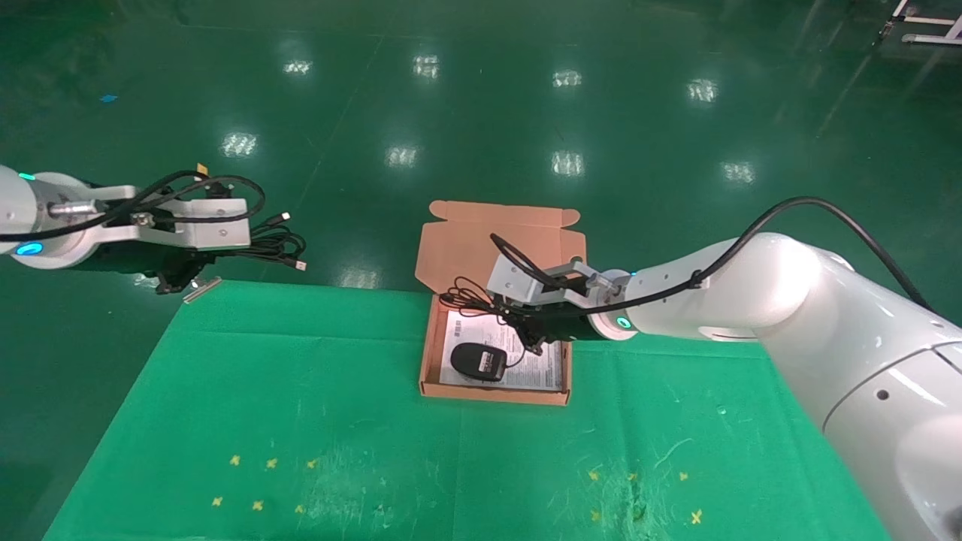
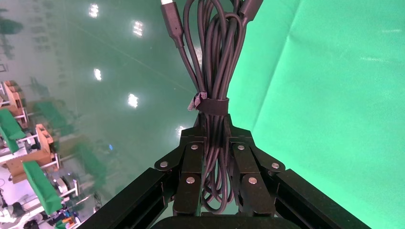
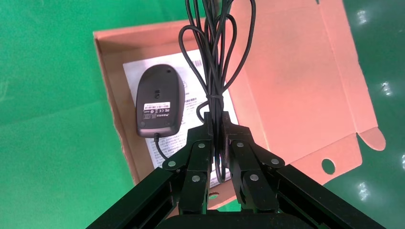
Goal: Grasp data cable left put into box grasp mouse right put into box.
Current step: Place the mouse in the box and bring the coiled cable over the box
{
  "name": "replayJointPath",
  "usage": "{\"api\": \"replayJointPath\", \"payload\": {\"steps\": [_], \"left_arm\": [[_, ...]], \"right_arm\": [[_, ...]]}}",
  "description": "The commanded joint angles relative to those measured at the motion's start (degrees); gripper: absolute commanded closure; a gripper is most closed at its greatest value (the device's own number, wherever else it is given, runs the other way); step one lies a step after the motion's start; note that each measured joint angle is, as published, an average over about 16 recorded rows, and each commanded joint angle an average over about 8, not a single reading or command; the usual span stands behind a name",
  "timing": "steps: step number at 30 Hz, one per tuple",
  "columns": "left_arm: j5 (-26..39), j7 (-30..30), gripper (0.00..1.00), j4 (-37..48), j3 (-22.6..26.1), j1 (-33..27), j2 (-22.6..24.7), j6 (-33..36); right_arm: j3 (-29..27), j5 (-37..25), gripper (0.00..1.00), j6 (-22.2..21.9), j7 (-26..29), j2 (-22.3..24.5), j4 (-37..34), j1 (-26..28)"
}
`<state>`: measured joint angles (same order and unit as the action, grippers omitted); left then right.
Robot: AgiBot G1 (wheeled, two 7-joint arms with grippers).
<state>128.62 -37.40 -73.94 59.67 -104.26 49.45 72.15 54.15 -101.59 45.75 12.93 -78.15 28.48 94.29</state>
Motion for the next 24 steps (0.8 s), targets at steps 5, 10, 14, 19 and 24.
{"api": "replayJointPath", "payload": {"steps": [5,10,14,19,24], "left_arm": [[-0.1,0.1,1.0,-0.1,0.0,0.2,0.1,-0.1],[-1.1,0.5,1.0,0.7,0.1,1.5,1.1,-1.6],[-2.5,1.6,1.0,3.0,0.1,3.0,3.0,-4.1],[-4.9,5.1,1.0,8.3,0.2,4.8,6.7,-8.6],[-8.1,11.3,1.0,16.0,0.2,6.6,11.9,-14.0]], "right_arm": [[2.8,0.4,0.0,-0.4,1.8,0.5,0.3,-0.2],[3.7,0.5,0.0,-0.3,2.1,1.5,2.1,-0.4],[4.0,0.5,0.0,-0.1,1.7,2.4,3.3,-0.4],[3.6,0.9,0.0,-0.2,0.3,4.4,3.8,0.1],[2.9,1.2,0.0,-0.8,-1.5,7.0,3.0,1.2]]}}
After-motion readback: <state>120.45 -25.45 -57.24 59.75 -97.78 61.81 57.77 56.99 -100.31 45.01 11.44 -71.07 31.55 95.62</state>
